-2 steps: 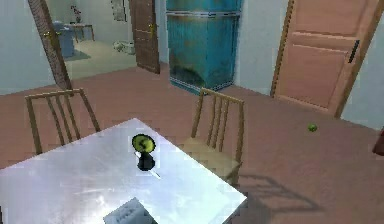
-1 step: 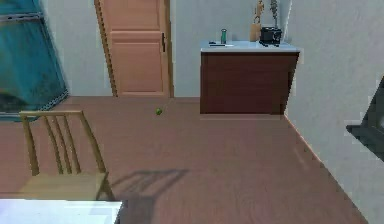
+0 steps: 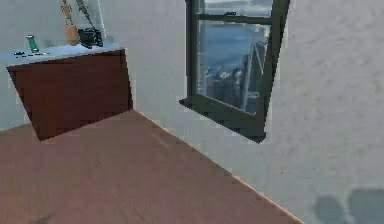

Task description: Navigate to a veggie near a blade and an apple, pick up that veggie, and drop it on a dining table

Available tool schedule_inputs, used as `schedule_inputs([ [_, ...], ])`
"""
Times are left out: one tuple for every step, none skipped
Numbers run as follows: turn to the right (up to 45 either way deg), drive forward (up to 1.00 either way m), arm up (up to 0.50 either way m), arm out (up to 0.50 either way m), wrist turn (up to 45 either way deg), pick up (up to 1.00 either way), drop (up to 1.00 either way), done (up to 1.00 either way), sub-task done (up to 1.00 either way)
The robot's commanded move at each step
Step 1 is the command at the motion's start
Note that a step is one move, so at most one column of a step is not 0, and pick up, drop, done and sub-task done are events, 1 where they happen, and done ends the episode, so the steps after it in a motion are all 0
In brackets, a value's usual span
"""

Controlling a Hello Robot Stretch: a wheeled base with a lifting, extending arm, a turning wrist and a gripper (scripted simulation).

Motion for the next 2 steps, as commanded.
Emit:
schedule_inputs([
  [45.0, 0.0, 0.0, 0.0, 0.0, 0.0, 0.0, 0.0, 0.0],
  [42.0, 0.0, 0.0, 0.0, 0.0, 0.0, 0.0, 0.0, 0.0],
])
